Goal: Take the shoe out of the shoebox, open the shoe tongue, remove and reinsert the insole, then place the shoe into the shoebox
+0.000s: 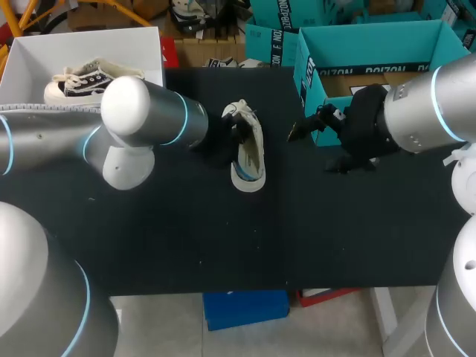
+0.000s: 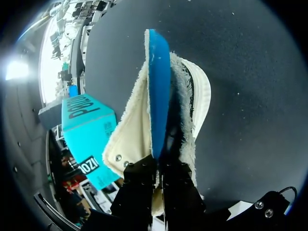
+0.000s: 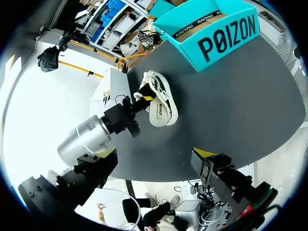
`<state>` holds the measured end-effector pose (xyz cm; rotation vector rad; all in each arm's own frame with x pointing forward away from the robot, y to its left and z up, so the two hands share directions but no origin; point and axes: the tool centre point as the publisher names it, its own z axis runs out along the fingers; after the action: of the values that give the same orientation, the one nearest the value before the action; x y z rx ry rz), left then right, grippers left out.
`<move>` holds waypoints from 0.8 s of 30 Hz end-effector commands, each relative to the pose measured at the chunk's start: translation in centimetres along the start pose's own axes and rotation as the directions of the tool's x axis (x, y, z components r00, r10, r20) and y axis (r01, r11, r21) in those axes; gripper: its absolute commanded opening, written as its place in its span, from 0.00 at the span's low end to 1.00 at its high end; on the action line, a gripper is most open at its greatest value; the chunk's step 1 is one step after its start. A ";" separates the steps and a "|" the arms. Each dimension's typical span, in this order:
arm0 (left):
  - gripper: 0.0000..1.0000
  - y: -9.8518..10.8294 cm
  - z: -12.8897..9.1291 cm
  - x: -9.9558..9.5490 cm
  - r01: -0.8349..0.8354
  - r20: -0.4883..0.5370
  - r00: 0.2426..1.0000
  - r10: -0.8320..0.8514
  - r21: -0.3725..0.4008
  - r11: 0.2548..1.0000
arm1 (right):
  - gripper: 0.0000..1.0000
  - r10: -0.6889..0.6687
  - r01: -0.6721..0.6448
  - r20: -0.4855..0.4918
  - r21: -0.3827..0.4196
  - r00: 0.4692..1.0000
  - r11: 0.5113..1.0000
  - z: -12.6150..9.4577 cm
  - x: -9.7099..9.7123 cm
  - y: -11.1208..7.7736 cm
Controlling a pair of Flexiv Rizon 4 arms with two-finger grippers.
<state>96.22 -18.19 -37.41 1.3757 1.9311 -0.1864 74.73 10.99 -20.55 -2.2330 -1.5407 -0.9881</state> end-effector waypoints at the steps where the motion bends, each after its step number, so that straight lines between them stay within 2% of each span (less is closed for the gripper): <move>1: 0.09 -0.1 -0.3 0.4 0.009 0.018 1.000 -0.009 0.022 1.000 | 1.00 0.001 -0.001 0.003 -0.002 1.000 1.000 0.1 0.1 -0.1; 4: 0.09 -0.3 -0.4 0.3 0.021 0.027 0.999 -0.022 0.038 0.999 | 1.00 0.001 -0.001 0.003 -0.002 1.000 1.000 0.1 0.1 -0.1; 5: 0.13 -0.4 -0.4 0.3 0.022 0.027 0.999 -0.023 0.043 0.999 | 1.00 0.001 -0.001 0.003 -0.002 1.000 1.000 0.1 0.1 -0.1; 6: 0.27 -0.5 -0.5 0.3 0.023 0.028 0.999 -0.024 0.047 0.999 | 1.00 0.001 -0.001 0.003 -0.002 1.000 1.000 0.1 0.1 -0.1; 7: 0.38 -0.6 -0.5 0.2 0.023 0.030 0.999 -0.025 0.051 0.998 | 1.00 0.001 -0.001 0.003 -0.002 1.000 1.000 0.1 0.1 -0.1; 12: 0.48 -0.9 -0.6 0.0 0.028 0.040 0.999 -0.031 0.070 0.997 | 1.00 0.001 -0.001 0.003 -0.002 1.000 1.000 0.1 0.1 -0.1; 15: 0.48 -1.2 -0.7 -0.1 0.035 0.045 0.998 -0.039 0.087 0.996 | 1.00 0.001 -0.001 0.003 -0.002 1.000 1.000 0.1 0.1 -0.1; 20: 0.34 -1.4 -0.8 -0.3 0.039 0.050 0.998 -0.045 0.104 0.994 | 1.00 0.001 -0.001 0.003 -0.002 1.000 1.000 0.1 0.1 -0.1; 24: 0.30 -1.6 -0.8 -0.3 0.049 0.054 0.997 -0.056 0.120 0.992 | 1.00 0.001 -0.001 0.003 -0.002 1.000 1.000 0.1 0.1 -0.1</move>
<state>94.46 -18.88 -36.99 1.3753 1.9472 -0.3465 74.73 10.99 -20.55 -2.2330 -1.5407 -0.9881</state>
